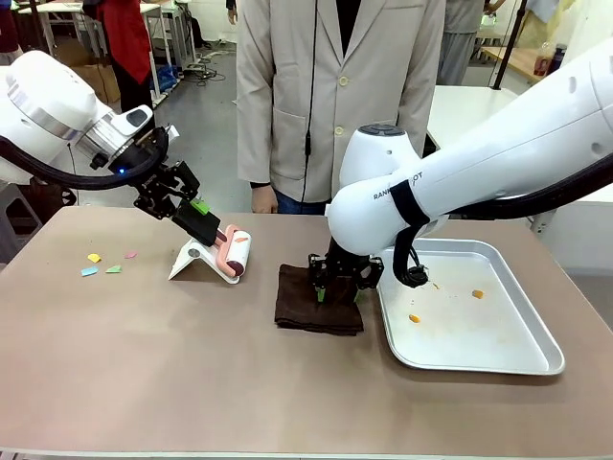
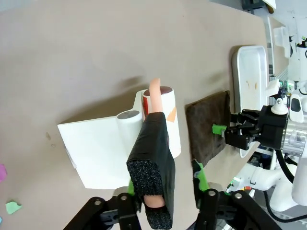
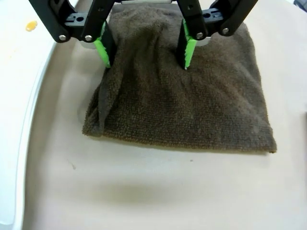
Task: Clean the surface of the table.
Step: Hold the Lint Roller with your left hand and the towel with your right hand.
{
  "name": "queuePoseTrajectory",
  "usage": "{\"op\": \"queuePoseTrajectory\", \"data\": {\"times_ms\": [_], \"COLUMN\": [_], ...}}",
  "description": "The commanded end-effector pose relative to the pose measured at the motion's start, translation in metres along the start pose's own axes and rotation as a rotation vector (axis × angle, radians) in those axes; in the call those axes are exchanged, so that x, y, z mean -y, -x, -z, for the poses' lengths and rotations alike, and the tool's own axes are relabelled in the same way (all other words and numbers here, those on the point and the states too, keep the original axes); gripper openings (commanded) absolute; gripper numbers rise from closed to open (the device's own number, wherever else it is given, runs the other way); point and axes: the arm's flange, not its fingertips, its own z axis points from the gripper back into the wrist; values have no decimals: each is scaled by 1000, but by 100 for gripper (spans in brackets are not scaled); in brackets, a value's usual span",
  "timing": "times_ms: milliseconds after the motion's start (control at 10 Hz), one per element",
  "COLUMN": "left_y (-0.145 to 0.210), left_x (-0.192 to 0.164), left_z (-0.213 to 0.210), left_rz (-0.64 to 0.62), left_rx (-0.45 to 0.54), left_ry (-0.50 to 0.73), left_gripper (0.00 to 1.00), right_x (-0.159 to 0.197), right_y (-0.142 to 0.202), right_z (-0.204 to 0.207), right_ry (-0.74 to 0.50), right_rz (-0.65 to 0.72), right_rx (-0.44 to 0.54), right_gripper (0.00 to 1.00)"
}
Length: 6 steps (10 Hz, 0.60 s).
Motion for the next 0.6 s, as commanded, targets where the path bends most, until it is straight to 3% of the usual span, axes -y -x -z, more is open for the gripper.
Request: {"op": "queuePoseTrajectory", "data": {"times_ms": [0, 100, 200, 500], "left_y": [7, 8, 8, 10], "left_x": [4, 4, 6, 11], "left_z": [2, 1, -1, -1], "left_rz": [1, 4, 8, 19], "left_rx": [33, 35, 42, 47], "left_ry": [-1, 0, 1, -6], "left_gripper": [0, 3, 0, 0], "right_x": [2, 2, 2, 2], "right_y": [2, 2, 2, 3], "right_z": [7, 8, 7, 6], "right_ry": [-23, -25, -31, -37], "right_rz": [-6, -10, -14, -17], "right_rx": [0, -3, -2, -1], "right_gripper": [0, 0, 4, 0]}}
